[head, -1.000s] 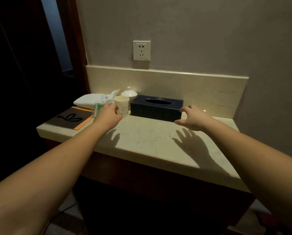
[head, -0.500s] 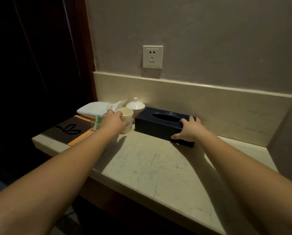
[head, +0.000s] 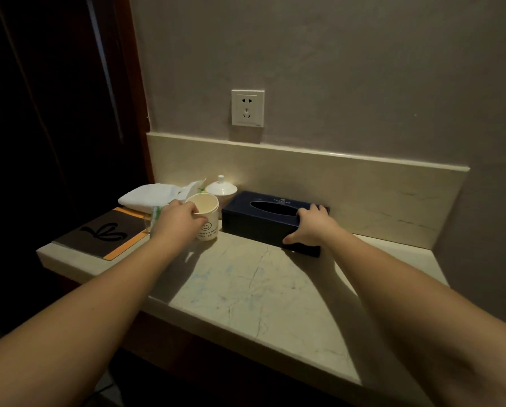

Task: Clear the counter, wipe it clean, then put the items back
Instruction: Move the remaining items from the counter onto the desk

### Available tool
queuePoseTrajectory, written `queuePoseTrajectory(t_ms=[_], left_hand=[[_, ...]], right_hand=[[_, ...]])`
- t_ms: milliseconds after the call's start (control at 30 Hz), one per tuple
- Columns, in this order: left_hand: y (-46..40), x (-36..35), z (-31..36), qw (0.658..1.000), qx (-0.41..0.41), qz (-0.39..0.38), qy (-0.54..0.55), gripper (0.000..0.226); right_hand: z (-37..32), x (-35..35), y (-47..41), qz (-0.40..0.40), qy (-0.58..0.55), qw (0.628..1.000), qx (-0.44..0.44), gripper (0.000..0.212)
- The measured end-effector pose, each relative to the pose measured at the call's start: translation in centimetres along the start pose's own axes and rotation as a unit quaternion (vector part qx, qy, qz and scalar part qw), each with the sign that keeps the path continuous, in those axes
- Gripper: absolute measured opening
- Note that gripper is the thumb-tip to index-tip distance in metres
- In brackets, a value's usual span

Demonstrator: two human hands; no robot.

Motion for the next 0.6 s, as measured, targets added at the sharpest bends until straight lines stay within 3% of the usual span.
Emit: queuePoseTrajectory(t_ms=[300, 600], left_hand=[[5.6, 5.4, -1.2, 0.995, -0.029, 0.004, 0.093, 0.018], [15.0, 10.0, -0.9, 0.978, -0.106, 0.001, 0.181, 0.018]], right_hand=[[0.8, 3.1, 7.8, 0.094, -0.007, 0.995, -0.021, 0.087], [1.4, 6.6, 23.9, 0.152, 0.016, 0.987, -0.041, 0.077]])
Point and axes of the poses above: each hand's wrist, its own y-axis away from the middle knuckle, its own x-axis out of the back of the hand, z = x × y, the point moved 2 cm from there along -y, towards the middle knuckle, and after that the axes turned 4 degrees about z, right-handed, at the moved point
